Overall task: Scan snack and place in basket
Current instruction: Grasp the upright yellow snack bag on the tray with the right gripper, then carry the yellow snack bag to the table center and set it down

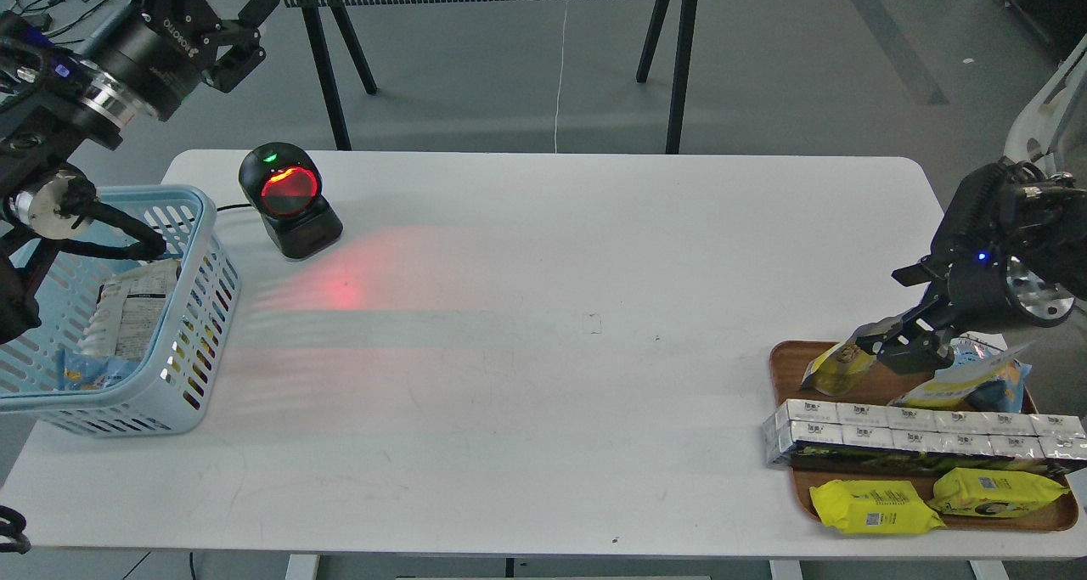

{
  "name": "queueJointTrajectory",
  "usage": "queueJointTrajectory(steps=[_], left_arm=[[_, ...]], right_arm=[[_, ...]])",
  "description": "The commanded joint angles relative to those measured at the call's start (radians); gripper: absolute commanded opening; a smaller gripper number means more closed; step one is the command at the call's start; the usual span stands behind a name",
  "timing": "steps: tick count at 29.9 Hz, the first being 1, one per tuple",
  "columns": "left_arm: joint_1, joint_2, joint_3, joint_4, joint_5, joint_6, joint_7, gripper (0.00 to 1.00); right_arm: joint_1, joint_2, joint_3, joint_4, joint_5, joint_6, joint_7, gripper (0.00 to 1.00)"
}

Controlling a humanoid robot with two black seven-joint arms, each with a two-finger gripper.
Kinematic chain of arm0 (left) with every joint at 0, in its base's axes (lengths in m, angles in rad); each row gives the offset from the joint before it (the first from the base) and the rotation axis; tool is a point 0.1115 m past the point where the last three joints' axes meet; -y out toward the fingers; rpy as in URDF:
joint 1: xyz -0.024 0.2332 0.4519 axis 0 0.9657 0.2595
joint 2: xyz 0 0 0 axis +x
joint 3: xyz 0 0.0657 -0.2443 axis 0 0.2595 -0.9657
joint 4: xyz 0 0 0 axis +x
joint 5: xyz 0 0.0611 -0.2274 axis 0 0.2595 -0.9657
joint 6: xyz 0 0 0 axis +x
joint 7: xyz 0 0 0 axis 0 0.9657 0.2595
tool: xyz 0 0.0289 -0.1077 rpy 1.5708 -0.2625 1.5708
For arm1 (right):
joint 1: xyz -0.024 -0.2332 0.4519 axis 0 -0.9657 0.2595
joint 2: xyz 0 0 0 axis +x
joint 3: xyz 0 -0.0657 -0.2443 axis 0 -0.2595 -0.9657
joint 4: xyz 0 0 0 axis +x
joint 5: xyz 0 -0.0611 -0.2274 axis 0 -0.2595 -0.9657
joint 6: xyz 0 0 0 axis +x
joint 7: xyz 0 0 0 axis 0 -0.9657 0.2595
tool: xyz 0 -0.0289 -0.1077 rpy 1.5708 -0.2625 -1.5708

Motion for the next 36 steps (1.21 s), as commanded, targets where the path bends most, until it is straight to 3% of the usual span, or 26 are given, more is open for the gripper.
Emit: queueJointTrajectory(steps=[1,3,6,9,15,18,36], left_arm=[[0.001,0.006,0.0,0.003,0.0,0.0,0.0,1.0],[0.001,0.009,0.0,0.003,0.0,0.0,0.0,1.0],[0.001,0.014,0.0,0.004,0.0,0.0,0.0,1.0],[0.001,0.012,0.0,0.007,0.0,0.0,0.0,1.0],[0.007,-0.003,0.002,0.007,0.0,0.0,0.0,1.0],[0.007,-0.003,0.002,0.007,0.0,0.0,0.0,1.0],[0.008,-0.005,0.0,0.007,0.0,0.0,0.0,1.0]], right_arm=[[-0.027,0.069,-0.002,-0.046,0.0,0.0,0.0,0.82],[-0.041,0.079,-0.001,-0.046,0.0,0.0,0.0,0.71],[-0.053,0.079,-0.002,-0.044,0.0,0.0,0.0,0.65],[-0.056,0.079,-0.002,-0.044,0.0,0.0,0.0,0.42],[-0.052,0.074,-0.002,-0.043,0.0,0.0,0.0,0.21],[-0.05,0.068,0.001,-0.041,0.0,0.0,0.0,0.01],[0.013,0.057,0.174,-0.04,0.0,0.0,0.0,0.0]])
